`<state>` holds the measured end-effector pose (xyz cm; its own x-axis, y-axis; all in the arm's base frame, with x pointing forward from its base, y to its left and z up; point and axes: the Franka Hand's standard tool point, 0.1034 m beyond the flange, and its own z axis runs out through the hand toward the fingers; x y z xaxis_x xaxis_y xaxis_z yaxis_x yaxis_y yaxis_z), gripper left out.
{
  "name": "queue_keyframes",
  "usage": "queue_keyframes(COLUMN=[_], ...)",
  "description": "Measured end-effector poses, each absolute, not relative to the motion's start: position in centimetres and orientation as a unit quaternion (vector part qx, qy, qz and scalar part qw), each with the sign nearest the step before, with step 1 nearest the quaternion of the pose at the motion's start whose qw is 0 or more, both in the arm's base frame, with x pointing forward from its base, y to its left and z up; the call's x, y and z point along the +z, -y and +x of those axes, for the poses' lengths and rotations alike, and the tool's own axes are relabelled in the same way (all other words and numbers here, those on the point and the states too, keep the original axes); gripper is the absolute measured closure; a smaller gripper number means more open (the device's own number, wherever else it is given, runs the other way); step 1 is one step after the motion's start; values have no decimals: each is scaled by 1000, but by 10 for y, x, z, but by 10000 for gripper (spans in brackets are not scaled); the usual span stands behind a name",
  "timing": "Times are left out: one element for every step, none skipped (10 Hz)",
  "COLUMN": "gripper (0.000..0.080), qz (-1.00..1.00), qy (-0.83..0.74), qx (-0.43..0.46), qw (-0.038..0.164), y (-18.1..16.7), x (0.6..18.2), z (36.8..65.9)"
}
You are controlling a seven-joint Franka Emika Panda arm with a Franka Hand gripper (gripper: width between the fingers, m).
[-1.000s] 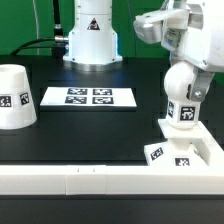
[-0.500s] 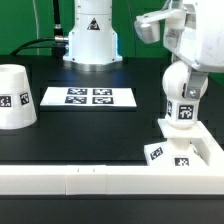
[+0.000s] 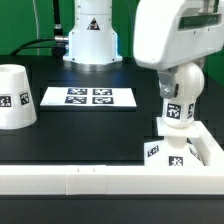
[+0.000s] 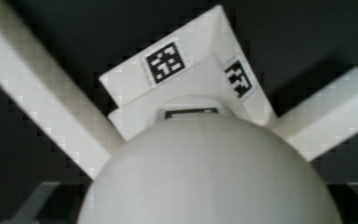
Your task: Assemble lamp
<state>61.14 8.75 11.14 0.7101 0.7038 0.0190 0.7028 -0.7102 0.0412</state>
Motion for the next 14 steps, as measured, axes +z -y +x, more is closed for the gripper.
queue_keyframes(gripper=[222,222,222,222,222,221,221,220,220,220,220,220,220,220], qz=[940,960,972,977,984,989,993,997,999,1000,1000,998,992,983], qy=[-341,-281,-237,-213,-178,-147,-117,-78,-53,-21,16,59,122,175], qx=[8,3,2,2,1,1,0,0,-1,-1,-2,-5,-9,-12], qw=[7,-5,-12,-11,-12,-12,-12,-12,-12,-13,-15,-26,-38,-47], y=[-88,-90,-90,-91,-91,-91,-92,-92,-92,-92,-92,-90,-89,-88], x=[111,110,110,110,110,110,110,110,110,110,109,109,109,109], z=[609,608,608,608,608,607,607,607,607,607,607,607,607,607])
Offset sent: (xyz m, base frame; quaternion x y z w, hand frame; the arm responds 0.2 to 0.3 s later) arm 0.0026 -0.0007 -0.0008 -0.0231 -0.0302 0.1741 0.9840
